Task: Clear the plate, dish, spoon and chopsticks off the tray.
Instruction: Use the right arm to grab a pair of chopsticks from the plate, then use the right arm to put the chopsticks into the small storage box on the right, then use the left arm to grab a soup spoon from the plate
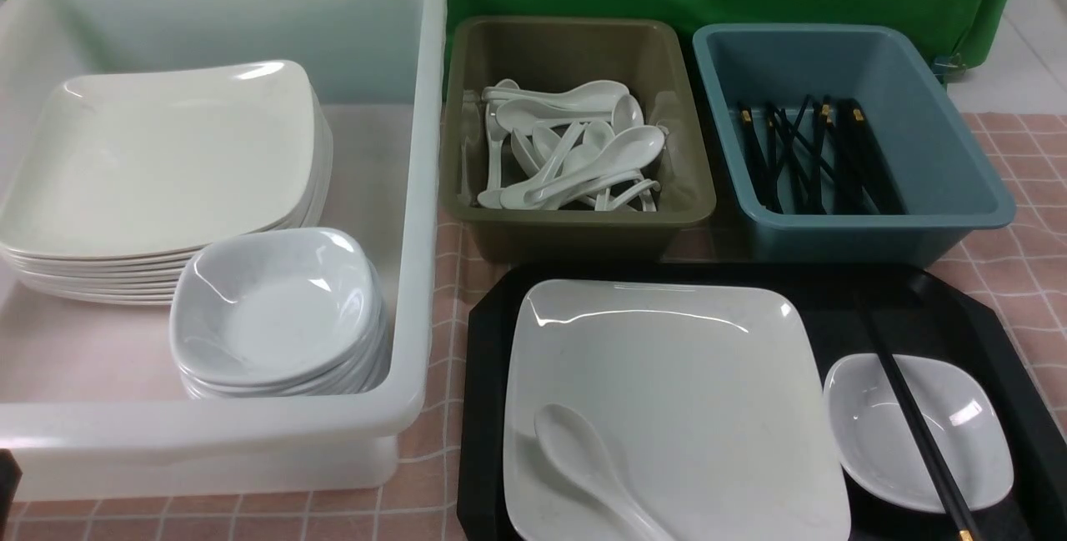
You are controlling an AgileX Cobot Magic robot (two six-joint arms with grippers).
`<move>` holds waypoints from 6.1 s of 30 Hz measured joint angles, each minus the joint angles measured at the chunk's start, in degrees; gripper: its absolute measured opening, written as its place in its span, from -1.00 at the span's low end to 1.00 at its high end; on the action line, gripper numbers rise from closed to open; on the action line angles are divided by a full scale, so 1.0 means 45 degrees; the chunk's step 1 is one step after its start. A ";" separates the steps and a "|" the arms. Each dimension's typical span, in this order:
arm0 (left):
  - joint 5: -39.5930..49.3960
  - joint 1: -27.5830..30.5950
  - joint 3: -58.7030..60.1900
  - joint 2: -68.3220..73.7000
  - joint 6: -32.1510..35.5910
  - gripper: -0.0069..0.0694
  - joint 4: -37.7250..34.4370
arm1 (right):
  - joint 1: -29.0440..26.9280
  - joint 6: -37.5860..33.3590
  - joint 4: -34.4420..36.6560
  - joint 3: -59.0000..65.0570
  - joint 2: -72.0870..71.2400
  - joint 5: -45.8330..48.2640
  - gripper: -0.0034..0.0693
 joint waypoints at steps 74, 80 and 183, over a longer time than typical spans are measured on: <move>0.0000 0.0000 0.0000 0.0000 0.0000 -0.81 0.0000 | 0.1301 -1.2447 -0.2023 -1.2867 2.1570 0.9293 -0.47; 0.0000 0.0000 0.0000 0.0000 0.0000 -0.81 0.0000 | 0.1301 -1.2447 -0.1740 -1.3870 2.0056 1.1100 -0.47; 0.9392 0.0000 -0.8315 0.5010 -0.0826 -0.81 -0.8624 | 0.3436 -1.0433 -0.1299 -0.8994 0.4231 1.1140 -0.56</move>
